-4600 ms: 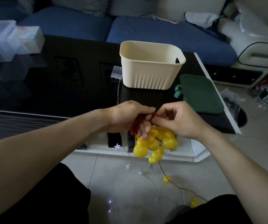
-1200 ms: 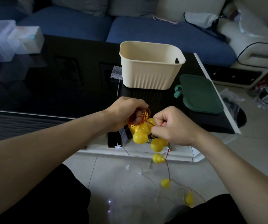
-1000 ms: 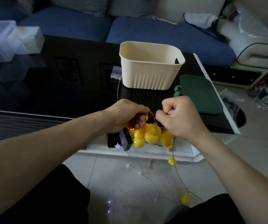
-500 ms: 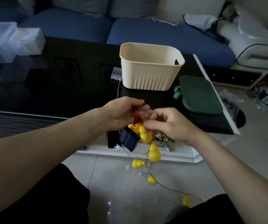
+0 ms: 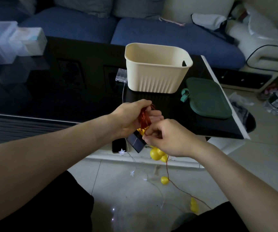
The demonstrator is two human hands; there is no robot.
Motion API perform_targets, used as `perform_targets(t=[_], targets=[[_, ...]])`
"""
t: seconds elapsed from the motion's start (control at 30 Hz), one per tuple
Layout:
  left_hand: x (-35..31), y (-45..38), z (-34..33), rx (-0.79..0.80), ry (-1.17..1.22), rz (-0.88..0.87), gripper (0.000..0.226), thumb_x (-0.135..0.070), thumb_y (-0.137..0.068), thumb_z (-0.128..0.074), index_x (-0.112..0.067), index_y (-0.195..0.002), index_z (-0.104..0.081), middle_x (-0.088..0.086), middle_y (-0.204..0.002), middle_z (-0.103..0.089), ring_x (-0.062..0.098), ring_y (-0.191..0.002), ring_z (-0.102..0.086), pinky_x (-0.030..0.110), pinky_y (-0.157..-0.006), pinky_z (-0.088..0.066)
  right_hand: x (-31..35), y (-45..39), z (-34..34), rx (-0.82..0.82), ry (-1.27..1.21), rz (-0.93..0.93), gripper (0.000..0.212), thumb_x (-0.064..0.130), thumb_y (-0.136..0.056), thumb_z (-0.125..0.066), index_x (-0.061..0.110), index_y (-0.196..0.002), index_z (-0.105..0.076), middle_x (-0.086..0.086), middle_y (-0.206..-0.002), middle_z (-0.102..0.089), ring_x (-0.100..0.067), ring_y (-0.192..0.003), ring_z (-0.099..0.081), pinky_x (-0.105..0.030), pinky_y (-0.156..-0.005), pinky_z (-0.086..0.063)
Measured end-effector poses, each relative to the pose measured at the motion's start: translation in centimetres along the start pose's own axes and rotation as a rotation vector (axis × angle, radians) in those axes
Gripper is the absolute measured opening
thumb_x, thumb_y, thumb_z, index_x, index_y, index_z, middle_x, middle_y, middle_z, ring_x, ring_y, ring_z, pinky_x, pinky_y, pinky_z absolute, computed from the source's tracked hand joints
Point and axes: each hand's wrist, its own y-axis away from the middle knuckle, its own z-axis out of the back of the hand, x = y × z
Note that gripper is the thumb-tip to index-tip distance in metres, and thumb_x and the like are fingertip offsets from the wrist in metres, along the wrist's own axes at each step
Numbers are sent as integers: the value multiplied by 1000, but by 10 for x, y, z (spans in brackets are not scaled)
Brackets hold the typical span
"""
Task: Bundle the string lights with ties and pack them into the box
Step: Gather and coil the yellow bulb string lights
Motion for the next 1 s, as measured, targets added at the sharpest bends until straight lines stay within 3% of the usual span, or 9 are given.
perform_targets(t=[0.13, 0.27, 0.43, 0.6, 0.67, 0.73, 0.87, 0.93, 1.0], targets=[[2, 3, -3, 48, -79, -50, 30, -19, -102, -50, -2, -80, -59, 21, -89, -73, 22, -71, -74, 27, -61, -59, 8, 5, 2, 23, -6, -19, 20, 23, -99, -60, 13, -89, -74, 3, -67, -71, 1, -55, -61, -10, -55, -41], [8, 4, -5, 97, -268, -106, 26, -18, -103, -48, 2, -101, -65, 14, -88, -72, 19, -77, -70, 23, -59, -55, 12, 9, 6, 17, -34, -48, 26, 21, -101, -57, 22, -77, -66, 1, -65, -71, -12, -45, -63, -17, -45, -45], [13, 8, -9, 161, -567, -158, 37, -13, -103, -46, -6, -69, -58, 2, -56, -57, 8, -46, -51, 20, -46, -40, 16, 15, 13, -23, -16, -49, 28, 20, -94, -68, 17, -66, -69, -1, -59, -70, -13, -46, -66, -12, -43, -42], [14, 14, -10, 315, -675, 8, 60, -46, -106, -26, 0, -85, -59, 20, -75, -68, 21, -51, -61, 29, -51, -50, 10, 14, 23, -245, -35, -6, 25, 34, -71, -89, 18, -59, -74, 5, -54, -69, -4, -49, -65, -10, -49, -42], [14, 17, -11, 380, -716, 19, 68, -48, -106, -18, 1, -80, -58, 16, -63, -67, 18, -40, -52, 26, -46, -40, 4, 11, 27, -305, -81, 18, 29, 35, -62, -94, 18, -57, -71, 5, -54, -68, -1, -48, -61, -13, -49, -42], [14, 15, -11, 410, -725, 21, 71, -48, -106, -16, 0, -71, -54, 5, -44, -52, 14, -33, -35, 26, -42, -28, -1, 10, 31, -255, -175, 47, 32, 34, -61, -95, 15, -61, -70, 2, -55, -68, -3, -49, -60, -16, -50, -44], [8, 14, -7, 480, -759, 63, 57, -50, -102, -33, -5, -76, -56, 1, -50, -24, 11, -39, -18, 25, -41, -13, -17, 7, 38, -82, -297, 24, 53, 53, -55, -88, 14, -83, -66, -12, -71, -74, -28, -69, -73, -41, -66, -54], [6, 15, -4, 480, -779, 61, 50, -47, -102, -37, -9, -74, -54, 1, -51, -21, 11, -40, -15, 24, -40, -14, -27, 7, 41, -15, -323, 13, 58, 60, -60, -85, 14, -93, -69, -18, -80, -74, -35, -74, -69, -42, -71, -51], [5, 14, -1, 437, -771, 58, 44, -40, -103, -41, -12, -71, -50, 0, -50, -22, 12, -41, -16, 25, -42, -13, -36, 8, 46, 51, -347, 17, 46, 53, -72, -81, 13, -95, -73, -11, -82, -75, -27, -76, -69, -36, -73, -51]])
